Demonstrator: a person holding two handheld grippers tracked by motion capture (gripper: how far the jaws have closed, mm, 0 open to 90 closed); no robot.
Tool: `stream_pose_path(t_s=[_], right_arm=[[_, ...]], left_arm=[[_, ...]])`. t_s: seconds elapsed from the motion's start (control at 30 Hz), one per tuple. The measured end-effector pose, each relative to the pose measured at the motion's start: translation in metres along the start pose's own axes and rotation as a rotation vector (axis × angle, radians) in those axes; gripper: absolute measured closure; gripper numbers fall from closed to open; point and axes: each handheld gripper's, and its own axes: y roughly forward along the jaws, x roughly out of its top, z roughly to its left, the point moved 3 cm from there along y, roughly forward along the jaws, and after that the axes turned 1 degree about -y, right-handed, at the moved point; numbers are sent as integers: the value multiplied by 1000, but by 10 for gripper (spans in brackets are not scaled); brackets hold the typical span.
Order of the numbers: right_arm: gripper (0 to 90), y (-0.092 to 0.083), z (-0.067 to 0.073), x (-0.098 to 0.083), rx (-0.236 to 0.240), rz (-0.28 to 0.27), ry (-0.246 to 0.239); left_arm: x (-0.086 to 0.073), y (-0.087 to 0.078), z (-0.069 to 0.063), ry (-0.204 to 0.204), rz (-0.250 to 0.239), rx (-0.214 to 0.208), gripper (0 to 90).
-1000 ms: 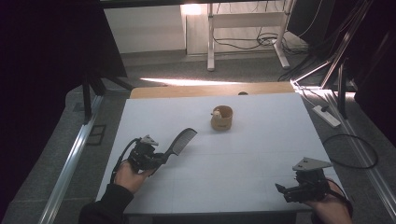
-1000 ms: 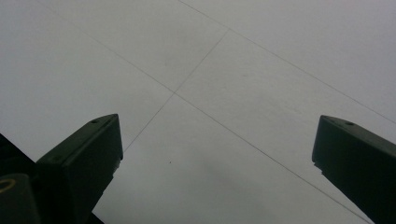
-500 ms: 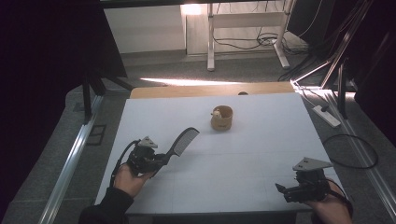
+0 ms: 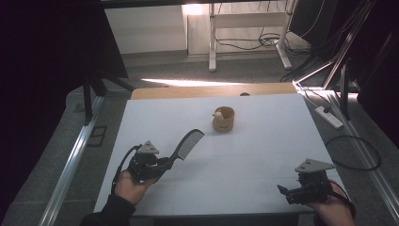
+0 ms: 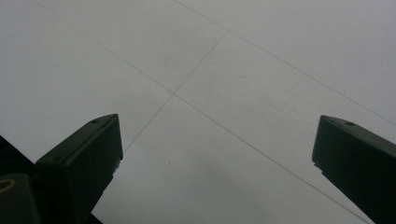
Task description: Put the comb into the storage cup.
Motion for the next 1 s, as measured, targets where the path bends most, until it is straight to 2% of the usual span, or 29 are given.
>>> stream_pose_path(t_s=[0.2,0.77,1.0], right_arm=[[22,0,0,0,-1,-2,-1],[19,-1,0,0,-4,-11,-2],[16,-1,0,0,-1,-16,0]], left_arm=[[-1,-6,-8,-4,-41,-12,722],[-9,-19,-32,-11,-113,-39,722],[-6,-17,-33,6,-136,-53,722]])
